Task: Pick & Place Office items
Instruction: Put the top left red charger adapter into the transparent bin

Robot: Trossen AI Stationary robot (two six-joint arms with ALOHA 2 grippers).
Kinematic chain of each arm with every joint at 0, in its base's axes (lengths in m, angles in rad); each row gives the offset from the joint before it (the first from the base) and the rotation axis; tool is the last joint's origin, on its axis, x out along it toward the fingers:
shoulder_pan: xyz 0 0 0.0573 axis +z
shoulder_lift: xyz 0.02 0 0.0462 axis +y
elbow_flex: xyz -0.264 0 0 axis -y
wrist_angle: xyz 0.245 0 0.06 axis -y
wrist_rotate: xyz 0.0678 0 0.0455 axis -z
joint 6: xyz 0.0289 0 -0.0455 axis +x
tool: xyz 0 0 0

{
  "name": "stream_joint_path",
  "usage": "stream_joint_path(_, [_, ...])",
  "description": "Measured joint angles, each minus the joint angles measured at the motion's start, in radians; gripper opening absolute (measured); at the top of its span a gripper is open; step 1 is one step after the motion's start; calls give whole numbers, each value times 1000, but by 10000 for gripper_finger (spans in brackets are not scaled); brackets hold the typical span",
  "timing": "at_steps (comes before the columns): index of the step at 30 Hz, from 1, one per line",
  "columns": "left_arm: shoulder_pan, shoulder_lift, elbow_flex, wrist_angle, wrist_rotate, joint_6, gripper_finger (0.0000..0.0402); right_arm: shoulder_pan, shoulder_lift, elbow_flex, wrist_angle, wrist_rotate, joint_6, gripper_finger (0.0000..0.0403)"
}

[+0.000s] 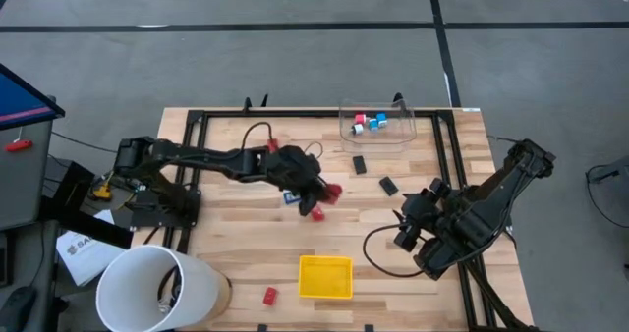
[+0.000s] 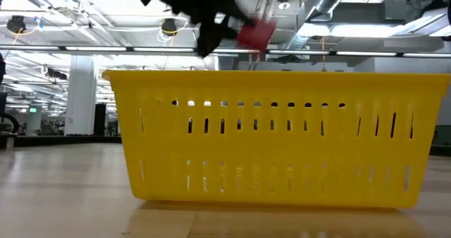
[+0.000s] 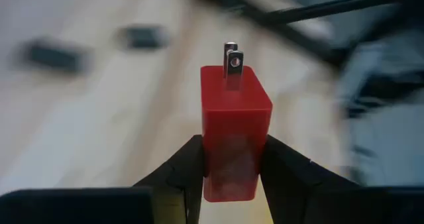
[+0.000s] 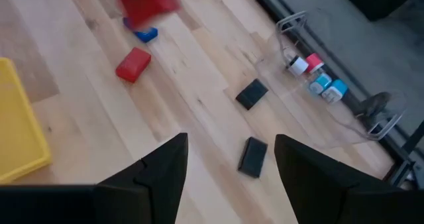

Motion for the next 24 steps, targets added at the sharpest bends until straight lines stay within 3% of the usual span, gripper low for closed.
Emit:
stream_joint_path(6, [-47,-1,1,218,146,28,112,11,-122,-161,142,42,42,218])
stream_joint_path(9, [-68,-1,1,263,147,44,112,21,-249,-270,398,65,-73,218])
stream_joint_path(12, [-82,-1,0,314,147,57,112,11,-379,-394,733,57,-298,218])
stream_joint_path(18, [-100,-1,1,436,147,103,112,-107,-528,-601,1318,-136,-719,218])
stream_joint_path(24, [-97,-1,1,478,146,126,112,-245,-509,-645,1525,-301,-878,218])
